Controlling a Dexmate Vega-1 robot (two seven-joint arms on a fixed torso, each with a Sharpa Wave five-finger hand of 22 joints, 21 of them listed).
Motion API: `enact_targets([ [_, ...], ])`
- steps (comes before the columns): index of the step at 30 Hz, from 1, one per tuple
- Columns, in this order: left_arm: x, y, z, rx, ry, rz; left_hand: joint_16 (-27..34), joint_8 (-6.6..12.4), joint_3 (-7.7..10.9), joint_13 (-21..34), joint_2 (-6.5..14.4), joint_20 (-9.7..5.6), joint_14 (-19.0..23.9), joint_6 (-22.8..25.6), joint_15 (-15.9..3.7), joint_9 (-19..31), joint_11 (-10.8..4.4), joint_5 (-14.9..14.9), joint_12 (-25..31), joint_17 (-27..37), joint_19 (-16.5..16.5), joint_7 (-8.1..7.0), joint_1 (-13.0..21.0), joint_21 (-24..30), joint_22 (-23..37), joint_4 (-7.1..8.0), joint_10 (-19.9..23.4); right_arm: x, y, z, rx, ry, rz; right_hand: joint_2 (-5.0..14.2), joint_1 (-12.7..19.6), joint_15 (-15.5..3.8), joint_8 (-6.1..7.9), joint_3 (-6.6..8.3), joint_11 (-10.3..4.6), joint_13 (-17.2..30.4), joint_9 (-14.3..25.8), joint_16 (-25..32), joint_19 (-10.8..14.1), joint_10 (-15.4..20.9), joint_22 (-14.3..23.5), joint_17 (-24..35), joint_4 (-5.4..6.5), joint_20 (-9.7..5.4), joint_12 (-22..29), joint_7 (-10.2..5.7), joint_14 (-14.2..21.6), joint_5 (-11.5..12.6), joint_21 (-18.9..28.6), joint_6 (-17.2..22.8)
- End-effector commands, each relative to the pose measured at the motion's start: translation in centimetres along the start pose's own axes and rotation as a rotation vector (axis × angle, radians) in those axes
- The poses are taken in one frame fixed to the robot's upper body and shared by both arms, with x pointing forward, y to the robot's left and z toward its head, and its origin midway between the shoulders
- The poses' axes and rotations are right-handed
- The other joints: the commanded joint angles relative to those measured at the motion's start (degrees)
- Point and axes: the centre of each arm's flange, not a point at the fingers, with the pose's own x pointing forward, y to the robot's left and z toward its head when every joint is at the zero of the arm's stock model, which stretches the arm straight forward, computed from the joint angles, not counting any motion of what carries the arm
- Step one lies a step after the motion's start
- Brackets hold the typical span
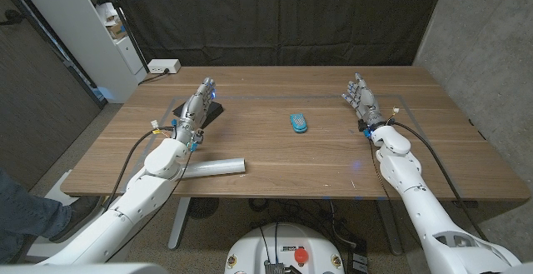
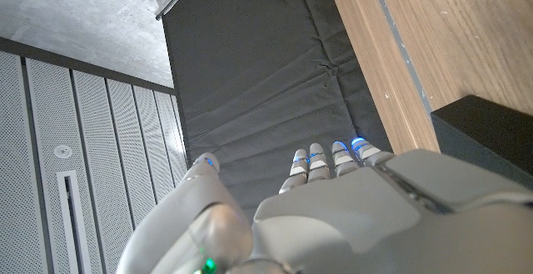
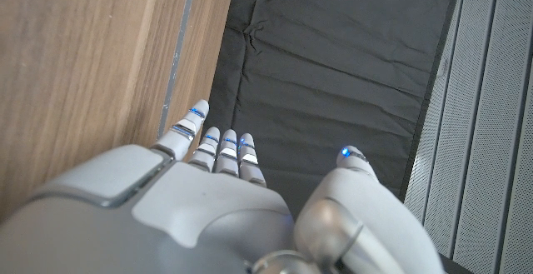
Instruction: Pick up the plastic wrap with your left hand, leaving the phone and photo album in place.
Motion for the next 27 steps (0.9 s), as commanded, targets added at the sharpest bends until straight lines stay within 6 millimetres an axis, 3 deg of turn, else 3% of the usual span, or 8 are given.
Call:
enact_targets([
  [1, -0.5, 0.1, 0.1, 0.043, -0.012, -0.013, 0.2, 0.07, 0.18, 0.0, 0.2, 0.27, 0.4, 0.5, 0.09, 0.3, 0.05, -0.2, 0.2, 0.1, -0.2, -0.01, 0.4, 0.3, 0.2, -0.27, 0.2, 0.6, 0.3, -0.1, -0.001, 0.0, -0.003, 0.26, 0.1, 0.02, 0.31, -0.28, 0.22, 0.1, 0.3, 0.4, -0.3, 0.4, 0.3, 0.1, -0.16, 0.07, 0.4, 0.05, 0.3, 0.3, 0.4, 0.6],
  [14, -1.0, 0.0, 0.2, 0.035, -0.02, -0.034, 0.2, 0.03, 0.25, -0.2, 0.4, 0.27, 0.6, 0.7, 0.09, 0.3, 0.06, -0.4, 0.2, 0.1, -0.2, -0.06, 0.6, 0.3, 0.2, -0.49, 0.3, 0.8, 0.4, -0.3, 0.01, -0.004, -0.005, 0.36, 0.0, 0.02, 0.58, -0.42, 0.28, 0.1, 0.3, 0.4, -0.3, 0.6, 0.3, 0.1, -0.18, 0.14, 0.4, 0.32, 0.4, 0.4, 0.4, 1.6],
  [27, -2.1, -0.6, 0.2, 0.046, -0.017, -0.045, 0.2, 0.0, 0.29, -0.4, 0.6, 0.38, 0.7, 0.9, 0.1, 0.2, -0.05, -0.6, 0.1, 0.1, -0.2, -0.03, 0.8, 0.4, 0.2, -0.71, 0.4, -0.1, -0.3, 0.8, -0.029, -0.026, 0.007, 0.36, 0.0, 0.12, 0.19, -0.55, 0.13, 0.1, 0.3, 0.4, -0.2, 0.5, 0.3, 0.0, -0.22, 0.18, 0.3, 0.1, 0.5, 0.5, 0.5, 0.9],
])
